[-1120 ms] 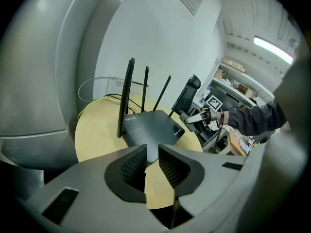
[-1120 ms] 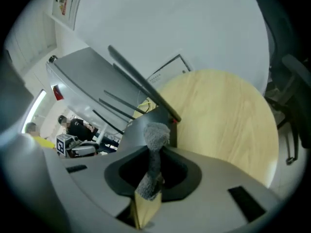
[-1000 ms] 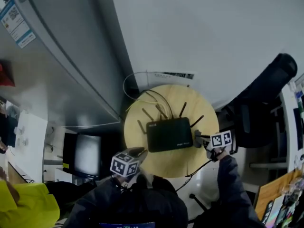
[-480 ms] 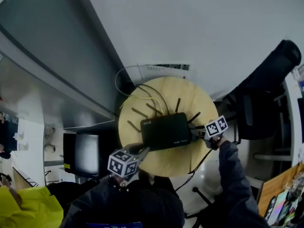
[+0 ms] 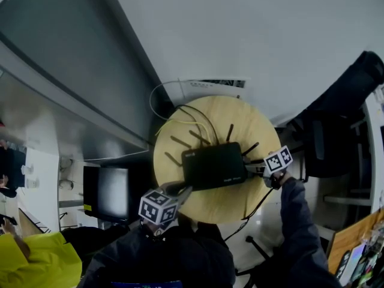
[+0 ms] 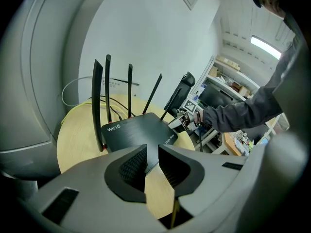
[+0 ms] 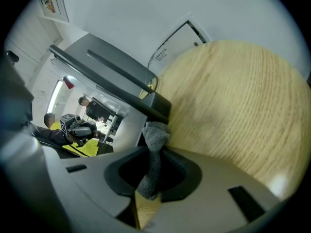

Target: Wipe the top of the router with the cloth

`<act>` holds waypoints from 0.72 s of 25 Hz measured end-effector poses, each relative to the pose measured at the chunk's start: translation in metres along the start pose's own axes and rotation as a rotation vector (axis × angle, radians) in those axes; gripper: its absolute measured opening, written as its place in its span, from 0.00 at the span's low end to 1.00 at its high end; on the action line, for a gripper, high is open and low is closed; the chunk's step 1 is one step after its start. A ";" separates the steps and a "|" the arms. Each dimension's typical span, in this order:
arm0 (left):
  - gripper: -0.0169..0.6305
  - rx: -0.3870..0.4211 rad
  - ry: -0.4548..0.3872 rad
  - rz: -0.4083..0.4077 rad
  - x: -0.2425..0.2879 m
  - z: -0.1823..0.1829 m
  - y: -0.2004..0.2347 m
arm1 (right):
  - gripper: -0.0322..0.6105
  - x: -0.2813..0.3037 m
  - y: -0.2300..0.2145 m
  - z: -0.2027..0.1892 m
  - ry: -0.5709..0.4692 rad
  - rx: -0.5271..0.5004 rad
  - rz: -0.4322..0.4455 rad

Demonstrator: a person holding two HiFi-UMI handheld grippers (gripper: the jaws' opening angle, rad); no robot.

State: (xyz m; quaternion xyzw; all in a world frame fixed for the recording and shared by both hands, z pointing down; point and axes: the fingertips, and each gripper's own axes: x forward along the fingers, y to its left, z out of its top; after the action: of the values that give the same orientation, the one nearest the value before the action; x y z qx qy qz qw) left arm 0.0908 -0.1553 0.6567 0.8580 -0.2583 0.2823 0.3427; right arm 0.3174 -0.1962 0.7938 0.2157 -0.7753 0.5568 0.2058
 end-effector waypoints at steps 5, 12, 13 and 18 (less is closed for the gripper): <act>0.12 0.014 0.006 -0.002 -0.001 -0.003 0.000 | 0.17 0.000 0.003 -0.016 0.055 -0.008 0.004; 0.12 0.024 0.006 -0.017 0.000 -0.006 -0.005 | 0.17 -0.004 0.013 -0.044 0.077 0.020 0.004; 0.12 0.027 0.006 -0.020 0.001 -0.006 -0.006 | 0.17 -0.004 0.015 -0.048 0.074 0.025 0.004; 0.12 0.037 0.014 -0.027 0.000 -0.011 -0.008 | 0.17 -0.005 0.025 -0.070 0.066 0.041 0.006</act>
State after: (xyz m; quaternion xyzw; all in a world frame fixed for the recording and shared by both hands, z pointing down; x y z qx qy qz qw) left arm 0.0922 -0.1423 0.6594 0.8655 -0.2390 0.2885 0.3325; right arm 0.3133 -0.1223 0.7921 0.1987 -0.7573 0.5800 0.2252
